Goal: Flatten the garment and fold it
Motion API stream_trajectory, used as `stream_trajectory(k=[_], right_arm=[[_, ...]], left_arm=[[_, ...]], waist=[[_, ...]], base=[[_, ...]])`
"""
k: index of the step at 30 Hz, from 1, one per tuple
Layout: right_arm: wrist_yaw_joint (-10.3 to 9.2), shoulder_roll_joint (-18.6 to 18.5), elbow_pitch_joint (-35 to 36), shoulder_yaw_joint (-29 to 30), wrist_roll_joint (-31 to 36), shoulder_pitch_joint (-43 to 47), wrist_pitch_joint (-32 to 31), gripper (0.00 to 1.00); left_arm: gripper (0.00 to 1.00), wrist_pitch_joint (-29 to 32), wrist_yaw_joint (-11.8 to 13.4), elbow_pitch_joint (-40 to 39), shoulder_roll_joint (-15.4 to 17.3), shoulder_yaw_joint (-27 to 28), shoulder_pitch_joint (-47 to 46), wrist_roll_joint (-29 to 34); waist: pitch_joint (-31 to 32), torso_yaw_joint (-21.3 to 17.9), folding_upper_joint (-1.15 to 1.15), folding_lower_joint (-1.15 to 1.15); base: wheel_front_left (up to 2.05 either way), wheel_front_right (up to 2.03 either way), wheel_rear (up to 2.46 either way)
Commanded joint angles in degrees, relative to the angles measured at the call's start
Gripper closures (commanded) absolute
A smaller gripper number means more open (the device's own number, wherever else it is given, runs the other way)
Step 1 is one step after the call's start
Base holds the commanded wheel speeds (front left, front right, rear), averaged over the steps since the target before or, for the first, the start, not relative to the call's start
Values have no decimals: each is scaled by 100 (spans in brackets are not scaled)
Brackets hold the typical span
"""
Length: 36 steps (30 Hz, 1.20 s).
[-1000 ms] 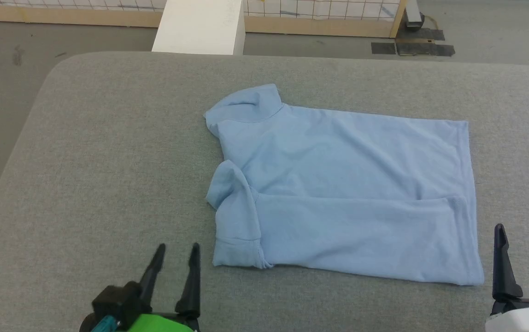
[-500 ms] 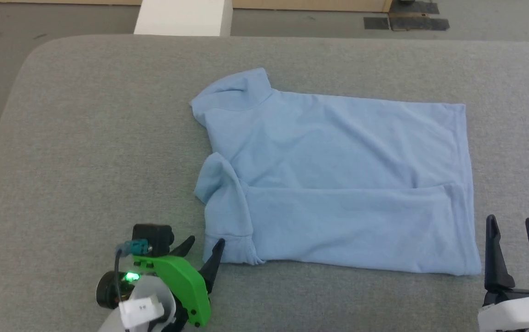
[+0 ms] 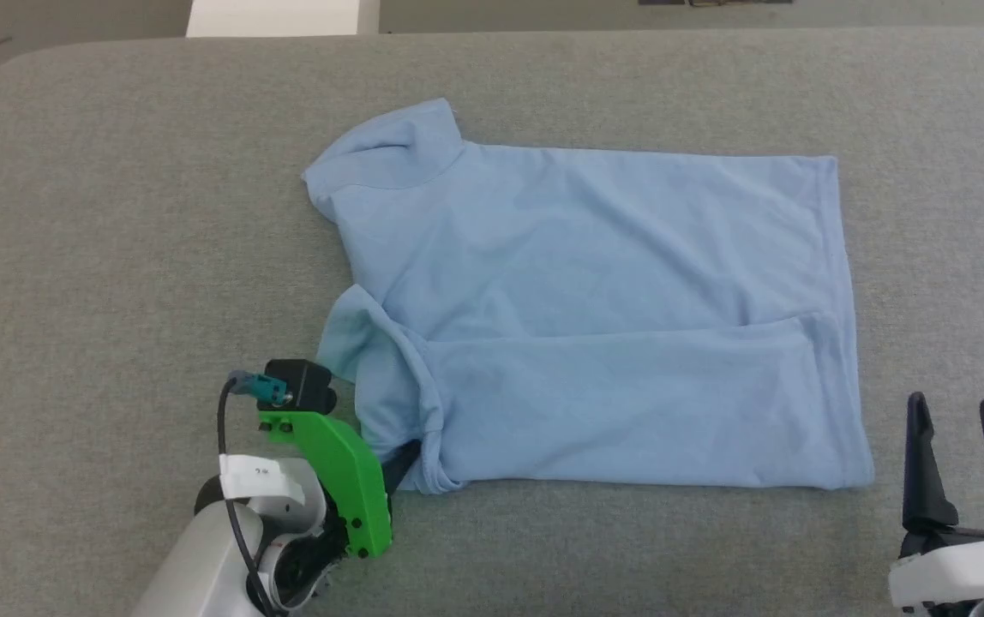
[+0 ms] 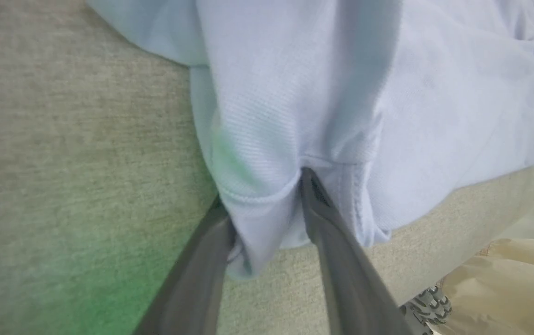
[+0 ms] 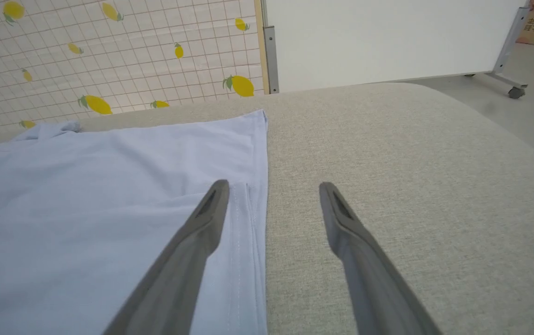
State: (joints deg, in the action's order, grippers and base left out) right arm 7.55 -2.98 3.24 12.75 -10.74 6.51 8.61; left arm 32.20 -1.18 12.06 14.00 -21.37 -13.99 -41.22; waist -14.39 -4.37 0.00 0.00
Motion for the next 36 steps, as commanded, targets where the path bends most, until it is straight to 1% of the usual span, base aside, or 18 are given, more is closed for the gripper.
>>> stream_trajectory(k=[1, 5, 8, 10, 13, 15, 17, 19, 22, 29, 30, 31, 32, 36], right_arm=[[-6, 10, -19, -41, -13, -126, 31, 0], [-6, 6, 6, -73, 122, -215, -42, 0], [-6, -78, 40, -117, 86, -275, -300, 0], [-6, -156, 23, -184, -103, -294, -707, 0], [-6, -230, -24, -146, -432, -311, -1590, 0], [-6, -268, -44, -26, -582, -297, -2321, 0], [-6, -337, -10, -15, -671, -283, -2849, 0], [-6, -359, 29, 35, -742, -288, -3243, 0], [-6, -425, 67, 79, -698, -329, -3561, 0], [-6, -333, -212, 137, -849, -475, -4300, 0], [-6, -325, -233, 150, -888, -513, -4357, 10], [-6, -322, -252, 165, -913, -572, -4394, 89], [-6, -329, -269, 163, -925, -614, -4426, 100], [-6, -406, -324, 162, -962, -783, -4437, 100]], left_arm=[[100, 87, -71, 201, -155, -179, 93, -49], [100, -263, -112, 152, -173, -114, 91, 7], [100, -561, -111, 35, -149, -69, 183, 91], [100, -696, -96, -63, -143, -55, 267, 124], [100, -826, -67, -217, -121, -57, 373, 181], [100, -864, -41, -317, -112, -64, 431, 200], [100, -889, -17, -386, -110, -74, 456, 221], [100, -908, -6, -432, -109, -87, 469, 235], [100, -917, 2, -469, -118, -112, 473, 241], [100, -906, 15, -526, -126, -135, 386, 238], [100, -904, 19, -537, -126, -130, 365, 235], [100, -910, 25, -549, -125, -119, 337, 232], [100, -915, 28, -558, -125, -112, 314, 230], [100, -977, 31, -564, -130, -51, 242, 193]], waist=[[-18, -38, 0, 0], [8, -54, 0, 0], [25, -36, 0, 0], [27, -9, 0, 0], [11, 52, 0, 0], [-10, 109, 0, 0], [-30, 166, 0, 0], [-49, 210, 0, 0], [-76, 268, 0, 0], [-189, 362, 0, 0], [-222, 365, 0, 0], [-257, 364, 0, 0], [-286, 364, 0, 0], [-375, 355, 0, 0]], base=[[0, 0, 0], [0, 0, 0], [0, 0, 0], [0, 0, 0], [0, 0, 0], [0, 0, 0], [0, 0, 0], [0, 0, 0], [0, 0, 0], [0, 0, 0], [0, 0, 0], [0, 0, 0], [0, 0, 0], [0, 0, 0]])
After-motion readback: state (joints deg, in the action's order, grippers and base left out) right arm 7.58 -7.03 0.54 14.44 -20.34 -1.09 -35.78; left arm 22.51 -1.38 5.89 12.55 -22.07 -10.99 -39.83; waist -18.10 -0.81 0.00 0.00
